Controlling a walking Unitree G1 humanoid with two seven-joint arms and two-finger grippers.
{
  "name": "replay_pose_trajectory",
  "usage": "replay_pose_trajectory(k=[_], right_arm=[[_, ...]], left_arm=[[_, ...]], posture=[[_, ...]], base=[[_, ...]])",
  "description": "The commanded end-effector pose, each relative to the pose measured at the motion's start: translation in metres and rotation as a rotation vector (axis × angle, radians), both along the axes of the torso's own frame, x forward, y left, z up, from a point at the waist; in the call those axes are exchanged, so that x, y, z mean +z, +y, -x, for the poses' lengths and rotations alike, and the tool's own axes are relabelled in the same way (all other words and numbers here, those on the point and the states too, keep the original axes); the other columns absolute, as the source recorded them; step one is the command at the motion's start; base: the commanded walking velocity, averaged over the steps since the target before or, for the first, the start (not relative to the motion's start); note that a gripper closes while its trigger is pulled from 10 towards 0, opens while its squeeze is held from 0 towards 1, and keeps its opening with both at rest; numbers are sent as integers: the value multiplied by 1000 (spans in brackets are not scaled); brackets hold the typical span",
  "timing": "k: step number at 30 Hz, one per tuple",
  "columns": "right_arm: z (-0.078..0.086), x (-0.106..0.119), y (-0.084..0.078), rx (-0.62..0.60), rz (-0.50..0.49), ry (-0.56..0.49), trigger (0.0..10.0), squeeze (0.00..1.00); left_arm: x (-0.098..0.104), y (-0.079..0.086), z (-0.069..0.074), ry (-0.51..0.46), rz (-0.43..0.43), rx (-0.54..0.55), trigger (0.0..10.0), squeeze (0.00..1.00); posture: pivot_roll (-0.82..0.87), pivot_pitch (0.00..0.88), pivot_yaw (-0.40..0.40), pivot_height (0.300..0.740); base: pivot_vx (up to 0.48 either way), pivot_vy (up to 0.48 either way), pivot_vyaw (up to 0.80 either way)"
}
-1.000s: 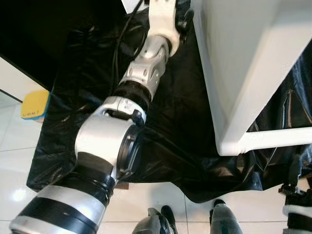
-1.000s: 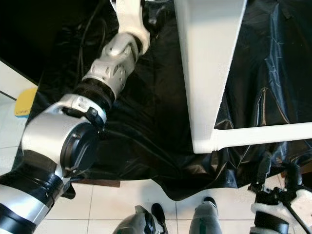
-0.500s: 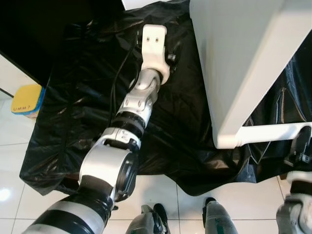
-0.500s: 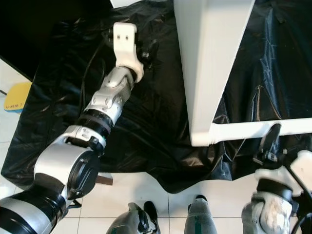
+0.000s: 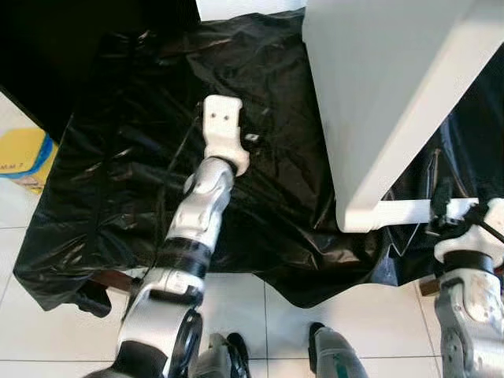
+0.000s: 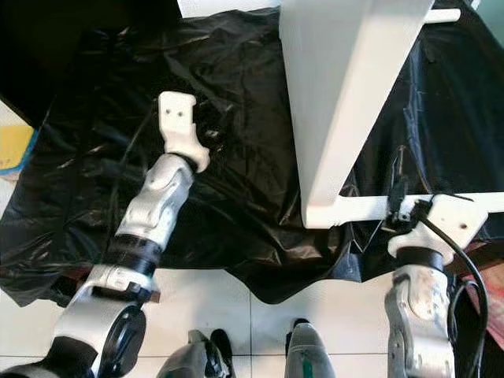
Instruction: Building children table
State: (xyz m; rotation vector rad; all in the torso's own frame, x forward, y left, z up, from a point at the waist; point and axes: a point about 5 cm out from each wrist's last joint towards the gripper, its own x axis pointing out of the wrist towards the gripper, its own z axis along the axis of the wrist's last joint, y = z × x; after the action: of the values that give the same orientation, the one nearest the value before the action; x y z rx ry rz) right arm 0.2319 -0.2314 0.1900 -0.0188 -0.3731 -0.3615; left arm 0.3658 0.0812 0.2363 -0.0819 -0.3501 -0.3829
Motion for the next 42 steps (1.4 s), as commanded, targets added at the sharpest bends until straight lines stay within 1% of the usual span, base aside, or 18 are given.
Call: replay_pose_trajectory(k=[1, 2, 5, 7, 11, 13, 14, 16, 19, 22, 30, 31, 32, 34, 37, 38, 39, 42], right_arm=[[-3, -4, -7, -19, -3, 31, 10000, 0], [-6, -2, -10, -28, -3, 31, 10000, 0], [-9, -1, -13, -35, 1, 28, 10000, 0], [-21, 0, -19, -25, 27, 29, 10000, 0], [-30, 0, -20, 16, 62, 39, 10000, 0], [-40, -1, -20, 53, 104, 36, 10000, 0], [-40, -1, -20, 53, 104, 36, 10000, 0], [-46, -4, -22, 69, 111, 38, 10000, 0], [-49, -9, -22, 82, 117, 55, 10000, 0], [-51, -16, -22, 87, 113, 71, 10000, 0], [-50, -20, -22, 81, 90, 69, 10000, 0], [-47, -24, -16, 93, 72, 62, 10000, 0], [-47, -24, -16, 93, 72, 62, 10000, 0], [-44, -26, -8, 116, 49, 54, 10000, 0], [-41, -27, -4, 111, 54, 50, 10000, 0], [-30, -32, 3, 85, 29, 53, 10000, 0], [-26, -34, 4, 74, 23, 55, 10000, 0], [-23, -37, 6, 70, 14, 62, 10000, 0]], left_arm=[[-7, 11, 6, -3, 14, 47, 10000, 0], [-11, 17, 9, -9, 23, 68, 10000, 0], [-13, 21, 13, -12, 32, 80, 10000, 0], [-23, 28, 20, -41, -4, 105, 10000, 0], [-34, 32, 29, -65, -51, 110, 10000, 0], [-53, 32, 40, -30, -51, 70, 10000, 0], [-53, 32, 40, -30, -51, 70, 10000, 0], [-64, 31, 49, 2, -58, 46, 10000, 0], [-70, 34, 54, 26, -60, 57, 10000, 0], [-72, 42, 57, 55, -30, 85, 10000, 0], [-68, 51, 60, 40, -18, 145, 10000, 0], [-65, 53, 60, 36, -8, 172, 10000, 0], [-65, 53, 60, 36, -8, 172, 10000, 0], [-63, 52, 59, 28, 3, 175, 10000, 0], [-62, 50, 59, 27, 2, 178, 10000, 0], [-60, 44, 61, 22, -4, 167, 10000, 0], [-60, 41, 61, 21, -8, 160, 10000, 0], [-60, 39, 62, 22, -12, 151, 10000, 0]], posture=[[-218, 171, 41, 740], [-218, 168, 40, 740], [-219, 167, 39, 740], [-227, 154, 39, 740], [-231, 149, 37, 740], [-232, 144, 38, 740], [-232, 144, 38, 740], [-226, 139, 37, 740], [-222, 135, 36, 740], [-212, 127, 32, 740], [-197, 114, 26, 740], [-192, 107, 20, 740], [-192, 107, 20, 740], [-186, 100, 12, 740], [-181, 95, 5, 740], [-169, 95, -7, 740], [-169, 95, -7, 740], [-167, 97, -6, 740]], base=[[0, 0, 0], [0, 0, 0], [0, 0, 0], [0, 0, 0], [0, 0, 0], [0, 0, 0], [0, 0, 0], [0, 0, 0], [0, 0, 0], [0, 0, 0], [0, 0, 0], [0, 0, 0], [0, 0, 0], [0, 0, 0], [0, 0, 0], [0, 0, 0], [0, 0, 0], [0, 0, 0]])
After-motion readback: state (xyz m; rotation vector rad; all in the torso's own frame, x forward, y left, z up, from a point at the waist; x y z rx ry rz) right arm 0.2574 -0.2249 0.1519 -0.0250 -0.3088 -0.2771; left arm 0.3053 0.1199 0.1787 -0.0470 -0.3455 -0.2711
